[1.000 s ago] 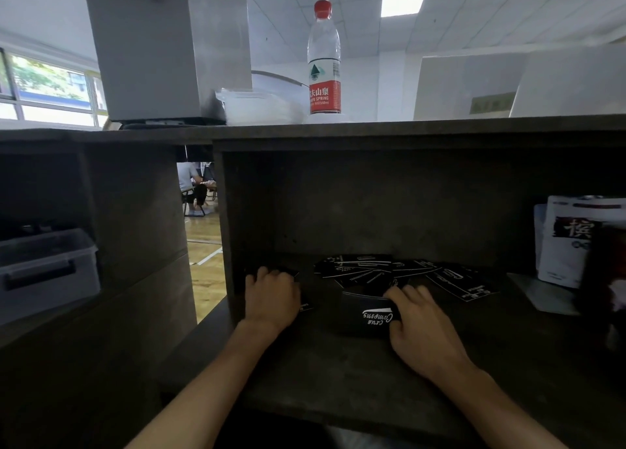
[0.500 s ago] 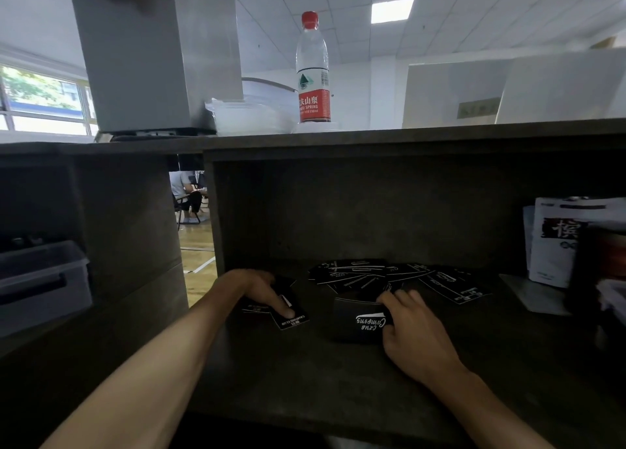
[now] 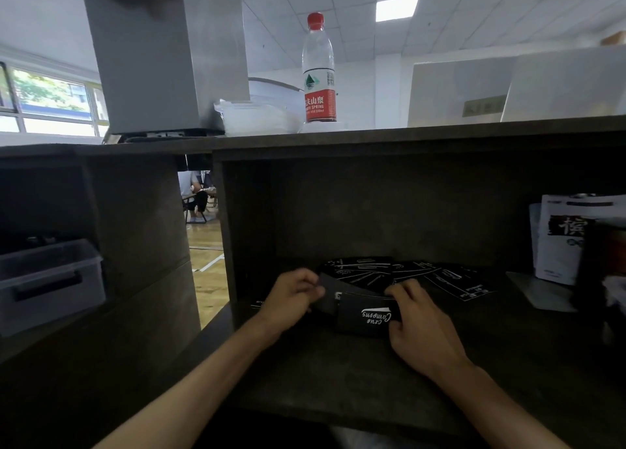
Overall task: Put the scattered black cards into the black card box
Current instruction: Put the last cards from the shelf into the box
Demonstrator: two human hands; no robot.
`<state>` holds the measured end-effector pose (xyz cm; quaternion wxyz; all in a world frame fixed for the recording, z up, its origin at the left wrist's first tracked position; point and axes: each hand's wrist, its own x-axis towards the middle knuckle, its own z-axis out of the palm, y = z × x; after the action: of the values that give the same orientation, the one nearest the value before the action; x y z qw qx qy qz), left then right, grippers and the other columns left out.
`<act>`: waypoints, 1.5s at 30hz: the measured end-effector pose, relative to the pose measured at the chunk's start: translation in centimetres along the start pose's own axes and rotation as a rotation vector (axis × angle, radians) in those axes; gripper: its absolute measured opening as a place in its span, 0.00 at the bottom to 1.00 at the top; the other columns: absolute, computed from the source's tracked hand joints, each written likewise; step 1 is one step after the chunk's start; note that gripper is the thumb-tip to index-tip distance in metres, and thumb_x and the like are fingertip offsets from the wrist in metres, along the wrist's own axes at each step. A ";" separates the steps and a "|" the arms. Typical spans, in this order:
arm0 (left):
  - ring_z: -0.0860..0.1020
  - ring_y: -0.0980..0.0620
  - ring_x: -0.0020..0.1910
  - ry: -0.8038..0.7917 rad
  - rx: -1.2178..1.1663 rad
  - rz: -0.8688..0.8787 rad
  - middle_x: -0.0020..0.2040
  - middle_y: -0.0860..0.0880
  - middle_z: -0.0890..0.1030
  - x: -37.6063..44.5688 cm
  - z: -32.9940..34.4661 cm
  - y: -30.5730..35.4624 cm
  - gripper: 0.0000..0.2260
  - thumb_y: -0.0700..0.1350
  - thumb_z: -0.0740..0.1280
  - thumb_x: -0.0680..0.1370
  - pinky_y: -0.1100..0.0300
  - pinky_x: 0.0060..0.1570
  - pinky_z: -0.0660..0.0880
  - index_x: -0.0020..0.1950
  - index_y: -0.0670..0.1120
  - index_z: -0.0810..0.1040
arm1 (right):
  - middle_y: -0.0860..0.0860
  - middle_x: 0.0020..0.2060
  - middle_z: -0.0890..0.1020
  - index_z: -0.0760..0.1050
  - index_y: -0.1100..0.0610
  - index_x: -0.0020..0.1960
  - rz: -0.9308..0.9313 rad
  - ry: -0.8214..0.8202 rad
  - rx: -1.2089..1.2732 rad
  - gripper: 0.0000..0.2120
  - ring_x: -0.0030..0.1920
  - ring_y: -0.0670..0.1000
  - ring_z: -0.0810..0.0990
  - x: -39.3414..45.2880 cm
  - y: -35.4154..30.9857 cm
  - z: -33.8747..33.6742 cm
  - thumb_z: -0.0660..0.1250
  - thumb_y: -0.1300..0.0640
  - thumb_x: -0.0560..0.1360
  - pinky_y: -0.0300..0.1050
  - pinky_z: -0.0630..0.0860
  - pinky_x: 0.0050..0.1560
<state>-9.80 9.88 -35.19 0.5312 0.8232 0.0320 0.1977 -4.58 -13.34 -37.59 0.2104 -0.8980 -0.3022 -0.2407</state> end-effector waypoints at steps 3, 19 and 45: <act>0.79 0.52 0.48 -0.200 0.054 0.033 0.48 0.43 0.83 -0.6 1.4 -0.3 0.07 0.37 0.62 0.81 0.60 0.48 0.75 0.53 0.39 0.80 | 0.45 0.64 0.66 0.62 0.46 0.71 -0.009 -0.017 -0.006 0.27 0.61 0.46 0.69 0.1 0.0 0.1 0.64 0.56 0.74 0.41 0.76 0.51; 0.77 0.48 0.58 -0.174 1.046 0.012 0.59 0.48 0.78 3.9 -3.9 -2.9 0.10 0.48 0.64 0.79 0.53 0.56 0.75 0.59 0.53 0.79 | 0.44 0.58 0.72 0.68 0.45 0.65 -0.030 -0.030 -0.021 0.21 0.59 0.45 0.67 0.6 0.5 0.9 0.63 0.56 0.74 0.39 0.72 0.51; 0.81 0.49 0.49 -0.068 0.052 0.033 0.48 0.43 0.84 1.2 0.6 0.9 0.08 0.38 0.63 0.81 0.55 0.55 0.76 0.51 0.39 0.81 | 0.46 0.72 0.63 0.50 0.45 0.79 0.034 -0.059 0.075 0.38 0.67 0.48 0.69 0.0 0.0 0.1 0.65 0.56 0.74 0.44 0.75 0.60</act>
<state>-8.64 9.26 -34.31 0.5070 0.8435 0.0055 0.1774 -4.52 -13.33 -37.65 0.2391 -0.9011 -0.3019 -0.1991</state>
